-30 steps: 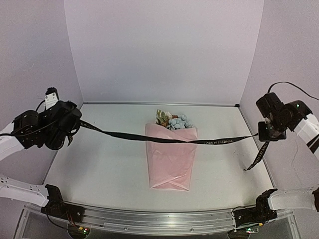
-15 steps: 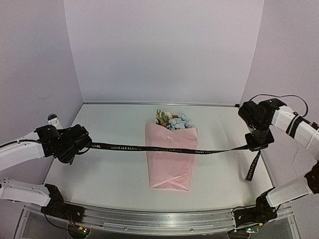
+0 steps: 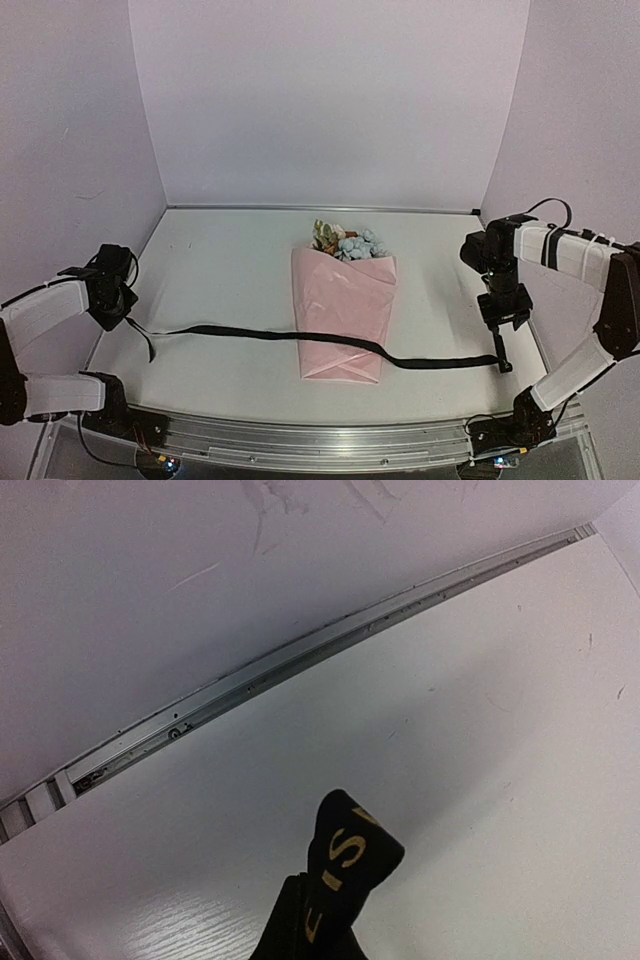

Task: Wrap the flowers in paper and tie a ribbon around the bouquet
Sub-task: Place the ribbon at the center of the board.

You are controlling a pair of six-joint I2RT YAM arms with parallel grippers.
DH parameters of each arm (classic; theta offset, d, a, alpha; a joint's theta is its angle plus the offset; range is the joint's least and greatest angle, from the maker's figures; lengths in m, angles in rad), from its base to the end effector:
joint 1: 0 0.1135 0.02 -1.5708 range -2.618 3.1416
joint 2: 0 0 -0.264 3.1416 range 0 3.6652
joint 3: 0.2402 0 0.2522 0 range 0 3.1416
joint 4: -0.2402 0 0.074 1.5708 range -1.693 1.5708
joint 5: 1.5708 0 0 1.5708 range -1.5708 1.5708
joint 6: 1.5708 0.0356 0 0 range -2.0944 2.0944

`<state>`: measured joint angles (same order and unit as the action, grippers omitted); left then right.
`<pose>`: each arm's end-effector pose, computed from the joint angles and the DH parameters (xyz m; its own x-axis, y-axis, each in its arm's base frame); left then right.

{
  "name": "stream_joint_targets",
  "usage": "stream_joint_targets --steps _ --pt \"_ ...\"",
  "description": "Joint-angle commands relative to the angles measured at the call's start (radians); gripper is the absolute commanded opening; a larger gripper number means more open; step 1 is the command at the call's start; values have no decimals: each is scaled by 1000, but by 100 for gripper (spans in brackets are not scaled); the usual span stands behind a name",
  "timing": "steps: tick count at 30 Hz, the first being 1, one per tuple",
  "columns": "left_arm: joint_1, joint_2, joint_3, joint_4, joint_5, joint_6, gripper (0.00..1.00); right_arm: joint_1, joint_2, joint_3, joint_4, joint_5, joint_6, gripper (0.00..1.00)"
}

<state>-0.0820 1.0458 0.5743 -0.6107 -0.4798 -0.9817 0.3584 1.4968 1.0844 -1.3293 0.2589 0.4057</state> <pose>0.1835 0.0014 0.1909 -0.3698 -0.7096 -0.5997 -0.8113 0.5612 -0.1638 0.2191 0.0723 0.2267 -0.9978 0.0336 0.0567 0.0152 0.9542 -0.2989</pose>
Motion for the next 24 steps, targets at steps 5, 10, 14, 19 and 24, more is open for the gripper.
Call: stream_joint_targets --steps 5,10,14,19,24 --pt "42 -2 15 57 18 47 0 -25 -32 -41 -3 -77 43 61" --pt "103 2 39 52 -7 64 0 -24 -81 -47 30 -195 75 67" --pt "150 1 57 48 -10 78 0 -18 -112 -72 119 -318 128 68" --pt "170 5 85 47 -23 128 34 12 -93 -55 151 -354 149 68" --pt "169 7 141 85 100 244 87 26 -75 -56 221 -424 178 70"
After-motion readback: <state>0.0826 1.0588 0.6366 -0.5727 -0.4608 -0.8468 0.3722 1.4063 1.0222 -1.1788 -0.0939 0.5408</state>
